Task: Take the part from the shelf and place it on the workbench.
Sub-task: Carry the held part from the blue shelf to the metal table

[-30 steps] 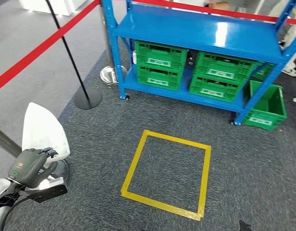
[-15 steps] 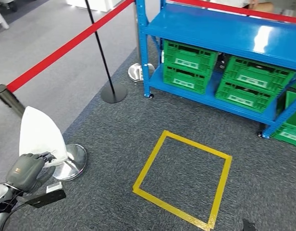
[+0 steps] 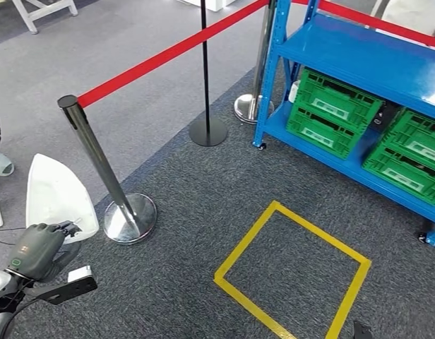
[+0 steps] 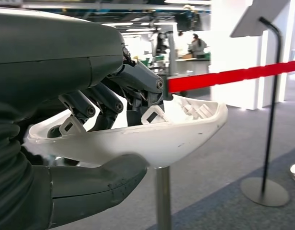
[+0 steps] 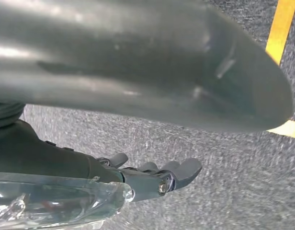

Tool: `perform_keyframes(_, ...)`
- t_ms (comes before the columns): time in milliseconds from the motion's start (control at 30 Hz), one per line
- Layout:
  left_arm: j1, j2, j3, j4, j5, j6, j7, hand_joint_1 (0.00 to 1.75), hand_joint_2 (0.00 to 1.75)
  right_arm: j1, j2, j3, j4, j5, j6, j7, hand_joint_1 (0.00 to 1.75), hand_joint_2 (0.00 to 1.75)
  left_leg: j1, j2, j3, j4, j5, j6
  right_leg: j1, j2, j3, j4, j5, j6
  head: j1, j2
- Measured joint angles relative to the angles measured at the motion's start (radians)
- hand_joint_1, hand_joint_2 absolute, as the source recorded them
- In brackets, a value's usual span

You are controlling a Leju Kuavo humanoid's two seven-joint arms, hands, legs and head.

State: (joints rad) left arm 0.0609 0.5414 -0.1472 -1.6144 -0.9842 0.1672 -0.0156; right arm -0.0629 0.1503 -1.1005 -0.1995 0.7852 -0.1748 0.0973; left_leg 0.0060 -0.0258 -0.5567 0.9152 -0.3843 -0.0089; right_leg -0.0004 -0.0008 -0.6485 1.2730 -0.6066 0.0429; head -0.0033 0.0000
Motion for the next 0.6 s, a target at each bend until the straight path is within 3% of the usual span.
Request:
perform_keyframes(33,0.0,-0.001,0.0,0.0,0.0,0.0,0.0,1.75,1.75,0.0,0.0,0.0,0.0,0.0,0.001,0.0,0.0,0.0,0.002,-0.015,0.002,0.0,0.0,-0.001,-0.001,0.002,0.003,-0.019,0.025,0.0,0.0,0.0)
perform_keyframes(67,0.0,-0.001,0.0,0.0,0.0,0.0,0.0,1.75,1.75,0.0,0.0,0.0,0.0,0.0,0.002,0.0,0.0,0.0,0.005,-0.029,0.005,0.0,-0.001,-0.003,-0.002,0.009,0.025,-0.078,0.066,0.0,0.0,0.0)
perform_keyframes(133,0.0,-0.002,0.001,0.0,0.0,0.0,0.0,1.75,1.75,0.0,0.0,0.0,0.0,0.0,0.003,0.0,0.0,0.0,0.009,-0.056,0.009,0.001,-0.003,-0.012,-0.012,0.063,0.089,-0.227,0.141,0.003,0.001,0.0)
perform_keyframes(200,-0.001,-0.002,0.001,-0.001,0.0,0.0,0.0,1.75,1.75,0.001,0.0,0.001,0.0,0.0,0.004,0.0,0.0,0.0,0.011,-0.082,0.004,-0.001,0.001,-0.025,-0.019,0.106,0.123,-0.301,0.165,0.001,0.001,0.0)
perform_keyframes(267,0.001,-0.001,0.002,-0.002,0.0,0.0,0.0,1.75,1.75,0.0,0.0,0.001,0.0,0.0,0.005,0.001,0.0,0.0,0.015,-0.105,-0.001,-0.007,0.009,-0.038,-0.017,0.089,0.127,-0.307,0.165,-0.011,0.001,0.0)
perform_keyframes(300,0.004,0.0,0.003,-0.002,0.0,0.0,0.0,1.75,1.75,-0.001,0.001,0.001,0.0,0.0,0.005,0.001,0.0,0.0,0.015,-0.097,-0.005,-0.005,0.008,-0.043,-0.017,0.076,0.128,-0.308,0.167,-0.017,0.0,0.0)
perform_keyframes(333,0.004,0.001,0.003,-0.002,0.0,0.0,0.0,1.75,1.75,-0.002,0.001,0.001,0.0,0.0,0.005,0.001,0.0,0.0,0.012,-0.074,-0.015,0.012,-0.004,-0.048,-0.018,0.062,0.129,-0.31,0.168,-0.024,-0.003,0.0)
perform_keyframes(400,0.001,0.002,0.004,-0.003,0.0,0.0,0.0,1.75,1.75,-0.002,0.001,0.001,0.0,0.0,0.005,0.0,0.0,0.0,0.007,-0.01,-0.066,0.117,-0.062,-0.054,-0.016,0.033,0.13,-0.313,0.169,-0.034,-0.008,0.0)
perform_keyframes(467,0.001,0.0,0.004,-0.003,0.0,0.0,0.0,1.75,1.75,0.0,0.0,0.001,0.0,0.0,0.006,0.001,0.0,0.0,0.007,0.013,-0.139,0.265,-0.124,-0.057,-0.012,0.003,0.13,-0.313,0.167,-0.038,-0.01,0.0)
perform_keyframes(500,0.002,-0.001,0.004,-0.003,0.0,-0.001,0.0,1.75,1.75,0.0,0.0,0.001,0.0,0.0,0.008,0.002,0.0,0.0,0.007,0.014,-0.158,0.305,-0.132,-0.056,-0.011,-0.012,0.13,-0.313,0.166,-0.039,-0.01,0.0)
perform_keyframes(533,0.003,-0.002,0.004,-0.003,0.0,-0.001,0.0,1.75,1.75,0.0,0.0,0.001,0.0,0.0,0.009,0.003,0.0,0.0,0.007,0.015,-0.157,0.305,-0.121,-0.055,-0.01,-0.026,0.13,-0.314,0.166,-0.039,-0.01,0.0)
perform_keyframes(600,0.003,-0.004,0.004,-0.003,0.0,-0.001,0.0,1.75,1.75,-0.003,0.0,0.001,0.0,0.001,0.013,0.004,0.0,0.0,0.003,0.035,-0.096,0.196,-0.058,-0.048,-0.009,-0.05,0.136,-0.316,0.163,-0.038,-0.01,0.0)
